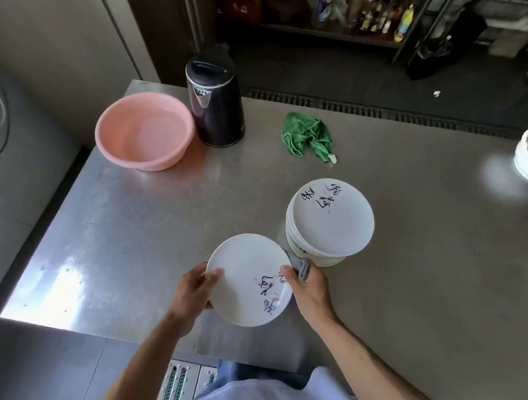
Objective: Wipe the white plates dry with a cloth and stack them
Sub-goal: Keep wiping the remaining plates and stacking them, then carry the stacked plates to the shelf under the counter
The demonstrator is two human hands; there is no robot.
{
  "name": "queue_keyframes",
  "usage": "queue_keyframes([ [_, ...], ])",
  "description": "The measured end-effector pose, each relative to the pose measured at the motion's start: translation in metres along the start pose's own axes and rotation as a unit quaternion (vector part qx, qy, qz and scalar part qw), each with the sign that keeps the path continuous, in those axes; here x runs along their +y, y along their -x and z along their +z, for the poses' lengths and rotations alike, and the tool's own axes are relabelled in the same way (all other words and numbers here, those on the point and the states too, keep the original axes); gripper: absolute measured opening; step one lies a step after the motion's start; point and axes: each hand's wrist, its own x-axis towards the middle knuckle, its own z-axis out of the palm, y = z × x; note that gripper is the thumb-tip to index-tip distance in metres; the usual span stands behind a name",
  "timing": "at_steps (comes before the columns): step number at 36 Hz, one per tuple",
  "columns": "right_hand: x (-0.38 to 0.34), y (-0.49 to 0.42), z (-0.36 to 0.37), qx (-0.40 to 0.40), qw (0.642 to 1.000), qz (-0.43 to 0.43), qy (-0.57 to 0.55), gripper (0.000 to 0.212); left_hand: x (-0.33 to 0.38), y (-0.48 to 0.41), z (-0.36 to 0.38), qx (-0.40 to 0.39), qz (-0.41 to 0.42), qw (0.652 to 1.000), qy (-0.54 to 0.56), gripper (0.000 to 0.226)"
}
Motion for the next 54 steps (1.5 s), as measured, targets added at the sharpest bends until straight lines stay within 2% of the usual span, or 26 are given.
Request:
queue_keyframes([
  [4,0.014,0.001,-0.005,0.019,0.998,0.037,0.046,0.016,0.015,-0.005,-0.007,0.026,0.019,0.999,0.038,0.014],
  [8,0.019,0.007,-0.005,-0.008,0.994,0.038,0.100,0.034,0.040,-0.008,0.006,0.029,0.055,0.995,0.074,0.023],
  [12,0.017,0.011,-0.002,-0.027,0.991,0.011,0.127,0.025,0.072,-0.012,0.037,0.016,0.093,0.991,0.094,0.023],
  [15,0.015,0.011,0.001,-0.042,0.990,0.012,0.132,0.028,0.093,-0.020,0.065,0.005,0.091,0.991,0.098,0.019],
  [19,0.015,0.011,0.000,-0.053,0.988,0.019,0.144,0.021,0.108,-0.031,0.097,-0.013,0.089,0.993,0.079,0.012],
  [23,0.017,0.007,-0.004,-0.054,0.985,0.014,0.163,0.025,0.114,-0.038,0.120,-0.028,0.068,0.995,0.072,0.027],
  [34,0.026,0.002,-0.020,-0.038,0.986,0.004,0.161,0.031,0.117,-0.045,0.151,-0.025,0.044,0.998,0.049,0.044],
  [44,0.028,0.002,-0.025,-0.047,0.986,0.011,0.159,0.031,0.114,-0.046,0.155,0.016,0.094,0.991,-0.097,0.045],
  [54,0.028,-0.002,-0.026,-0.054,0.986,0.025,0.157,0.032,0.107,-0.053,0.156,-0.030,0.114,0.964,-0.236,0.059],
])
